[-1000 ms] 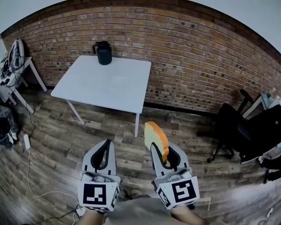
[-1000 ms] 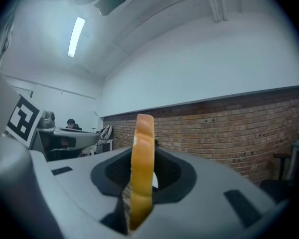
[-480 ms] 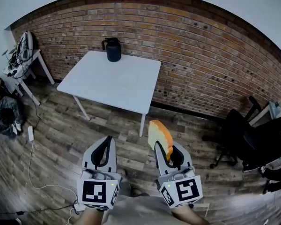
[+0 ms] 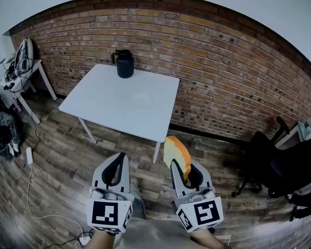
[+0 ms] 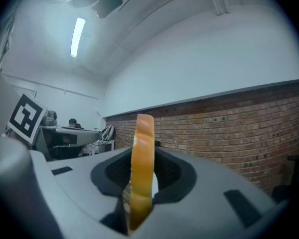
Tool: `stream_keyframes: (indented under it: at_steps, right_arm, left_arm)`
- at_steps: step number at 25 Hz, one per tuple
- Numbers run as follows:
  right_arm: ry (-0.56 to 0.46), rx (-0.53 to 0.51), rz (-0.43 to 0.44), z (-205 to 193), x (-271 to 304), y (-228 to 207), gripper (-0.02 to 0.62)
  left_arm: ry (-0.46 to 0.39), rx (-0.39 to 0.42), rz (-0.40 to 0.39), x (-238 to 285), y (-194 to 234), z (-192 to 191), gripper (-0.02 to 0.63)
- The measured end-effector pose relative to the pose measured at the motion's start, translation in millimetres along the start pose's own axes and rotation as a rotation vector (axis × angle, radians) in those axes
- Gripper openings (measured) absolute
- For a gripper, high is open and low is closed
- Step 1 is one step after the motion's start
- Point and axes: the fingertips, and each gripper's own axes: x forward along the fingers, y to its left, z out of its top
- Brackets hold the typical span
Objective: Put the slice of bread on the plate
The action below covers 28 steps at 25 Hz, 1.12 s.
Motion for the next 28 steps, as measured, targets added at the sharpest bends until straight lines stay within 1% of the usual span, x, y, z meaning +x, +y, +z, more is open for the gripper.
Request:
stream_keyframes:
  at_steps: [6, 11, 15, 18, 23, 28]
  right_arm:
    - [0.013, -0.007, -0.035, -2.3, 81.3, -18.5, 0.098]
    - [0.022, 0.014, -0.071, -2.2, 163.5, -34.4, 0.098]
    - [0.044, 0.024, -0.111, -3.1, 224.0, -55.4, 0.098]
    - [0.067, 0.032, -0.141, -7.9, 260.5, -68.9, 0.098]
    - [0.099, 0.036, -0.165, -19.1, 305.5, -80.6, 0.098]
    - [0.124, 0.041, -0.172, -27.2, 332.9, -89.1, 0.098]
  left_arm:
    - [-0.002, -0.002, -0.044, 76.9, 41.8, -4.1, 0.011]
    - [0.034, -0.008, -0.101, 154.7, 85.6, -11.3, 0.011]
    - [0.049, -0.014, -0.152, 221.8, 112.5, -13.0, 0.011]
    - [0.066, -0.023, -0.183, 261.8, 129.1, -15.8, 0.011]
    - [0.097, -0.029, -0.213, 304.0, 151.7, -30.9, 0.011]
    - [0.119, -0.044, -0.22, 328.6, 166.0, -40.5, 0.011]
